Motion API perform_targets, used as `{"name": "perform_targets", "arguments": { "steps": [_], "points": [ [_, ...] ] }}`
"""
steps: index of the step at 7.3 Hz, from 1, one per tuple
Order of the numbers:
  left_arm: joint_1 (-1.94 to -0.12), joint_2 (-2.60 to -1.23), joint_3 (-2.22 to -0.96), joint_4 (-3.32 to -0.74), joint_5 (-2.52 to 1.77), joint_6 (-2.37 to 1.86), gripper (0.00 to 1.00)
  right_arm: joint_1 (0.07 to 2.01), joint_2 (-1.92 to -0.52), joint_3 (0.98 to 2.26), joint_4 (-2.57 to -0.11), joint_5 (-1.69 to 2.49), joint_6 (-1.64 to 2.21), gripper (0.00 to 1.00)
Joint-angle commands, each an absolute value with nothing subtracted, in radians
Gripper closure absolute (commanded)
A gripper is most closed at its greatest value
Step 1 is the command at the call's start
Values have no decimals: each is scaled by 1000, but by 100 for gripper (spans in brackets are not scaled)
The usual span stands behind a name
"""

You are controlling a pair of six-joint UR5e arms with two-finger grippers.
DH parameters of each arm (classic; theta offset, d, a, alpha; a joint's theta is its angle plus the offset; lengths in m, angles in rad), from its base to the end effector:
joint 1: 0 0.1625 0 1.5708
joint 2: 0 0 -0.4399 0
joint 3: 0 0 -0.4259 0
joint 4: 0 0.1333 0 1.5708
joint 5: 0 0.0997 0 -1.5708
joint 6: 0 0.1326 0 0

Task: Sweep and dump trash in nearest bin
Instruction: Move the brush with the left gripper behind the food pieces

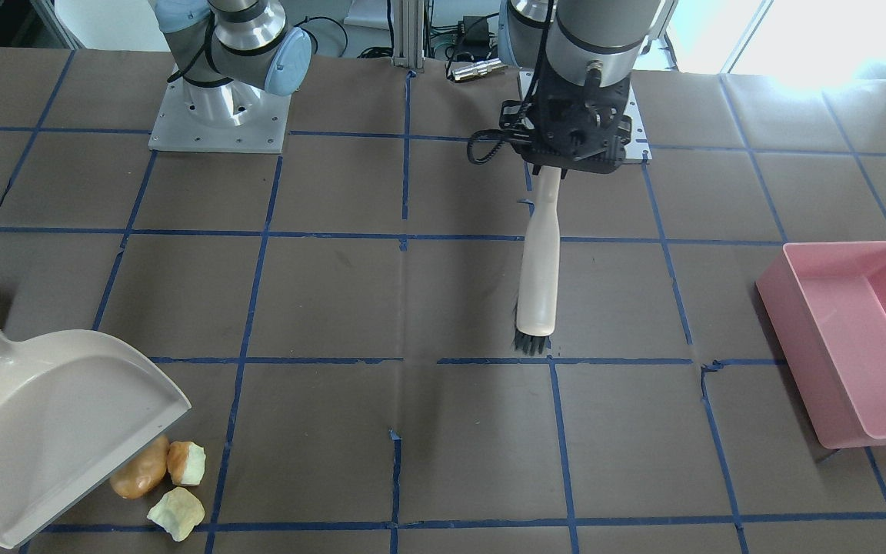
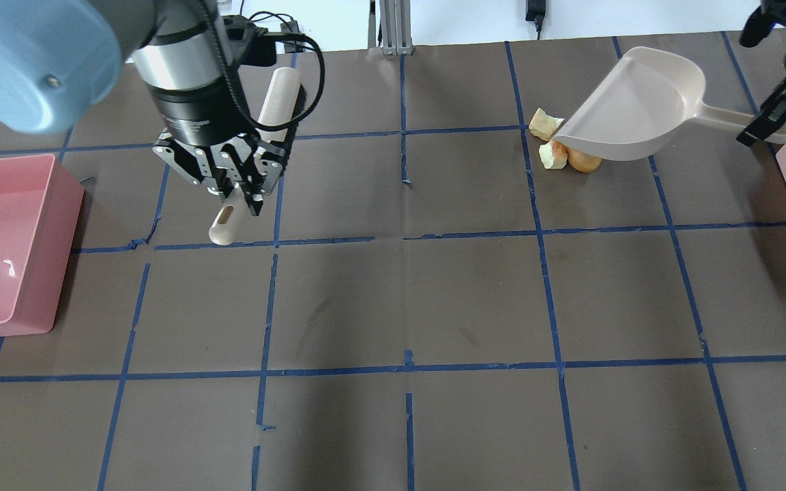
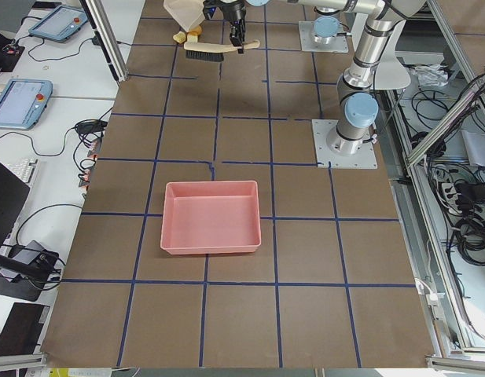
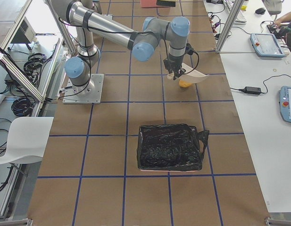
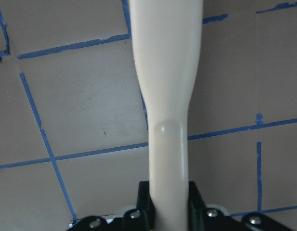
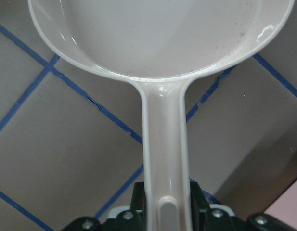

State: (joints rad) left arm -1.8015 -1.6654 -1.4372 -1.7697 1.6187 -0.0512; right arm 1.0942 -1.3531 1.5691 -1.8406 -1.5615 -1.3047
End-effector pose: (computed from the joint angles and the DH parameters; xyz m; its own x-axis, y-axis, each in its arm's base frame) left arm -0.2481 -0.5010 0.4704 -0.9809 0.1863 -0.0554 0.1758 0.9719 0.1566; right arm -0.1638 -0.6106 0.3737 -0.6757 -0.7355 0.0494 -0.7370 0.6755 -0.0231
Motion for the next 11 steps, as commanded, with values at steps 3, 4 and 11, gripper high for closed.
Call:
{"name": "perform_targets", "arguments": {
  "steps": [3, 4, 11],
  "points": [
    [-2019, -1860, -1331, -1638, 1692, -221, 100, 1016, -1182, 1442, -1887, -1591, -1818, 100],
    [-2025, -1953, -1243, -1646, 1695, -216, 100, 1015, -1175, 1428, -1897, -1598, -1962, 100],
    [-2152, -2489, -694, -1720, 1608, -596, 100, 1026, -1023, 1327, -1913, -1577, -2014, 100]
  ]
}}
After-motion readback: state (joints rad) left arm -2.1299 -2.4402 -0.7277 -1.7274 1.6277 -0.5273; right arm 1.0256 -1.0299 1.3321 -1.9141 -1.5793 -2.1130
